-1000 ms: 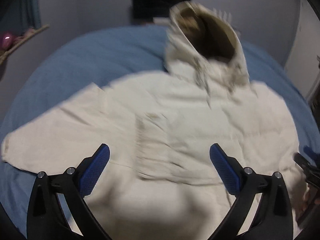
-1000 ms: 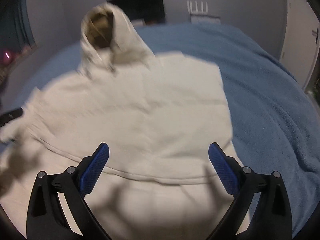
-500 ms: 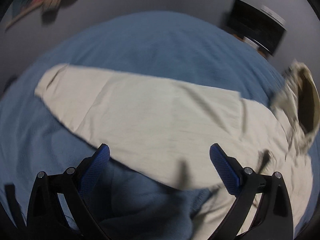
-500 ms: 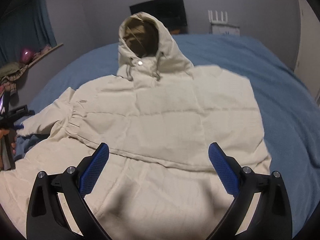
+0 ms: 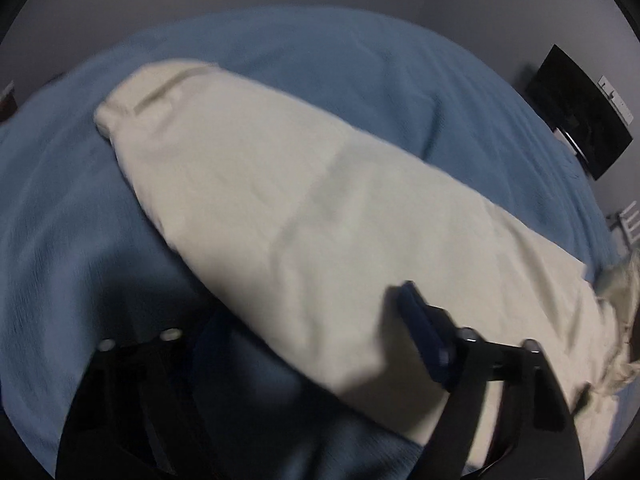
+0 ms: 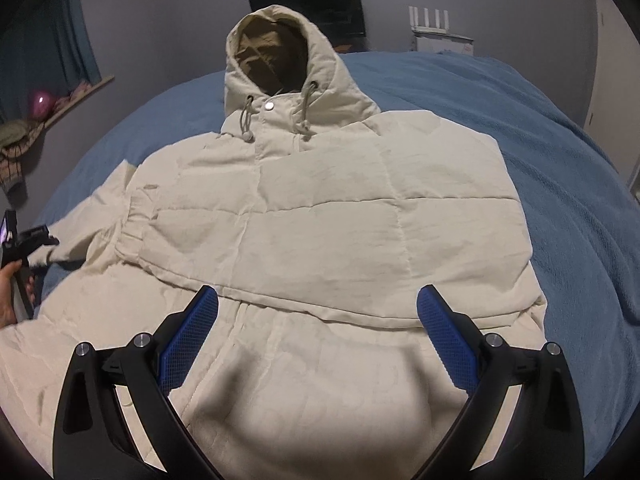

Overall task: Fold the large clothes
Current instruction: 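Grasp the cuff of the other sleeve with the left gripper, then fold the held sleeve across the jacket body with the left gripper and release, then grasp the folded sleeve cuff with the right gripper, then lay the held cuff down along the jacket body with the right gripper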

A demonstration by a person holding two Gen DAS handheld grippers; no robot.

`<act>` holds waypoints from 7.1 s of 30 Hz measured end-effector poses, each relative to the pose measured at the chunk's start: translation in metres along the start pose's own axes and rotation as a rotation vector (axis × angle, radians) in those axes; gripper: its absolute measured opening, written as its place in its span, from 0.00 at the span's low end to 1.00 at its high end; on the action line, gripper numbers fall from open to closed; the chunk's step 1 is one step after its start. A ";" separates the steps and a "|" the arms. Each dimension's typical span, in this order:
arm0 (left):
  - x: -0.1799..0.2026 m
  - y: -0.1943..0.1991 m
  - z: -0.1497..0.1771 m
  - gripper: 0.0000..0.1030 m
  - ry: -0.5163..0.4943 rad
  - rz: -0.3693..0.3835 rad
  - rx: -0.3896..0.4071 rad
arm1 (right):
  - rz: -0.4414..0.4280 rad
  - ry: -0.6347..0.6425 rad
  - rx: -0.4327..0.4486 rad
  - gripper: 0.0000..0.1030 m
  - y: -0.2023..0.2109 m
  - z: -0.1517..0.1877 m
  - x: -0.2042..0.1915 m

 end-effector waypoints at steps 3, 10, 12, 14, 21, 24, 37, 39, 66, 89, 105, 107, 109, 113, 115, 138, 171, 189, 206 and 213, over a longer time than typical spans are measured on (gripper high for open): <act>-0.009 0.002 -0.004 0.23 -0.040 -0.054 0.055 | 0.002 0.023 0.006 0.93 0.000 0.003 -0.004; 0.014 0.064 -0.026 0.09 -0.097 -0.001 0.291 | 0.009 0.046 -0.014 0.93 -0.009 0.009 -0.008; 0.028 0.084 -0.029 0.08 -0.126 0.031 0.330 | 0.013 0.046 -0.019 0.93 -0.011 0.012 -0.007; 0.047 0.110 -0.035 0.07 -0.154 0.093 0.376 | 0.019 0.047 -0.024 0.93 -0.014 0.013 -0.006; 0.143 0.189 -0.063 0.06 -0.332 0.249 0.520 | 0.023 0.059 -0.011 0.93 -0.012 0.015 -0.007; 0.190 0.222 -0.055 0.06 -0.438 0.297 0.565 | 0.027 0.058 -0.003 0.93 -0.011 0.015 -0.007; 0.364 0.235 0.093 0.06 -0.912 0.558 0.535 | 0.023 0.038 0.002 0.93 -0.010 0.015 -0.003; 0.384 0.221 0.119 0.06 -0.976 0.597 0.485 | 0.022 0.035 -0.004 0.93 -0.012 0.016 -0.002; 0.345 0.163 0.136 0.94 -0.923 0.776 0.078 | 0.072 -0.055 0.005 0.93 -0.001 0.008 0.011; 0.237 0.063 0.053 0.94 -0.495 0.379 0.015 | 0.057 0.556 0.000 0.92 -0.046 0.023 -0.212; 0.244 0.057 0.057 0.94 -0.488 0.426 0.000 | 0.162 0.493 0.267 0.17 -0.024 -0.010 -0.183; 0.246 0.056 0.059 0.94 -0.501 0.429 -0.008 | 0.176 0.408 0.290 0.17 -0.015 -0.026 -0.164; 0.249 0.057 0.061 0.94 -0.518 0.425 -0.008 | 0.173 0.323 0.268 0.18 -0.012 -0.037 -0.141; 0.259 0.060 0.065 0.94 -0.554 0.442 -0.004 | 0.126 0.171 0.196 0.18 -0.014 -0.051 -0.103; 0.264 0.060 0.067 0.94 -0.578 0.432 -0.008 | 0.081 0.157 0.160 0.18 -0.014 -0.048 -0.100; 0.247 0.043 0.064 0.94 -0.477 0.425 -0.065 | 0.105 0.608 0.035 0.26 -0.081 0.030 -0.210; 0.302 0.077 0.095 0.93 -0.762 0.574 0.021 | 0.054 -0.290 -0.076 0.49 -0.037 -0.041 0.054; 0.308 0.071 0.104 0.93 -0.786 0.586 -0.005 | -0.110 -0.488 0.071 0.14 -0.001 -0.064 0.083; 0.313 0.059 0.112 0.94 -0.831 0.572 -0.050 | 0.090 -0.524 -0.019 0.15 -0.014 -0.022 0.119; 0.315 0.055 0.115 0.93 -0.850 0.544 -0.053 | 0.115 -0.511 -0.034 0.29 -0.019 -0.021 0.118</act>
Point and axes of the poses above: each gripper's, at about its wrist camera, not at the fingertips, and y roughly against the way its jaws point, x to its right, z to its underside, the point moved 5 cm from there along -y, roughly the way its jaws point, and after that the axes turned 15 degrees about -y, right-handed, at the moved point
